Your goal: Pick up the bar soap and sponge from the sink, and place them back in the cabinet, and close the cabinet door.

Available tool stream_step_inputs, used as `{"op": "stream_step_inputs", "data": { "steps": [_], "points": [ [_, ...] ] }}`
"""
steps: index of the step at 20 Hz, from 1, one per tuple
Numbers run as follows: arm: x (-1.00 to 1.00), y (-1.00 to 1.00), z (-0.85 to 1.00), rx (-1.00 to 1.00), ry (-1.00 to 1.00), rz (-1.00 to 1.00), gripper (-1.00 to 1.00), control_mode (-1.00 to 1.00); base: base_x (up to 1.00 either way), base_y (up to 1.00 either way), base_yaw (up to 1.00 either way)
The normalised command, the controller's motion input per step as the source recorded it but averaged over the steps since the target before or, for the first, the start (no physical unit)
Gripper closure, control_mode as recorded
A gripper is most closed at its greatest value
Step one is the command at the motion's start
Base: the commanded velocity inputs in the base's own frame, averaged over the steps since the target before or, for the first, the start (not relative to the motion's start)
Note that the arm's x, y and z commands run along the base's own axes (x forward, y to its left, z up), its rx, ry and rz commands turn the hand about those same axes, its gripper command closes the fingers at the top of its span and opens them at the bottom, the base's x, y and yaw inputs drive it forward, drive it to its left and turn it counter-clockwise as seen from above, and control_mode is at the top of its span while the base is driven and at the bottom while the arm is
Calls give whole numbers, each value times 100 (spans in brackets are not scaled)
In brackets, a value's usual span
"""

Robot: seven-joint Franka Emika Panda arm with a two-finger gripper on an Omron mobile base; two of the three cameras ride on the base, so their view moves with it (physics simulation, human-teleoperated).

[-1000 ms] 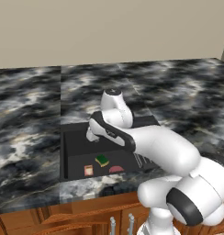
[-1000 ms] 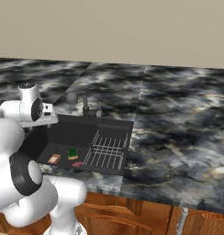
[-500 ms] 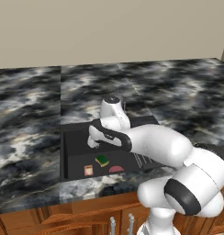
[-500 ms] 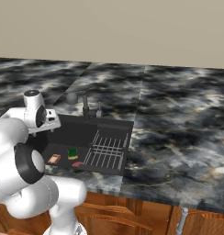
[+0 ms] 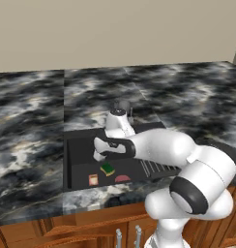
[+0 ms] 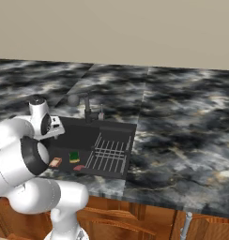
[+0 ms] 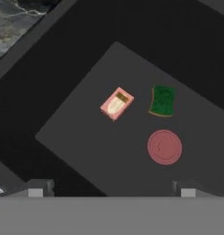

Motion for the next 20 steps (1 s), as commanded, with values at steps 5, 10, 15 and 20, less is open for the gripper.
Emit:
{"op": "stream_step_inputs", "data": {
  "steps": [5,10,15,20],
  "points": [
    [4,0,-23,0,0,3,-100,-100,0,0,0],
    [11,-9,-23,0,0,1,-100,-100,0,0,0],
    [23,-20,-18,0,0,0,-100,-100,0,0,0],
    [21,-13,-23,0,0,0,-100,-100,0,0,0]
  ]
}}
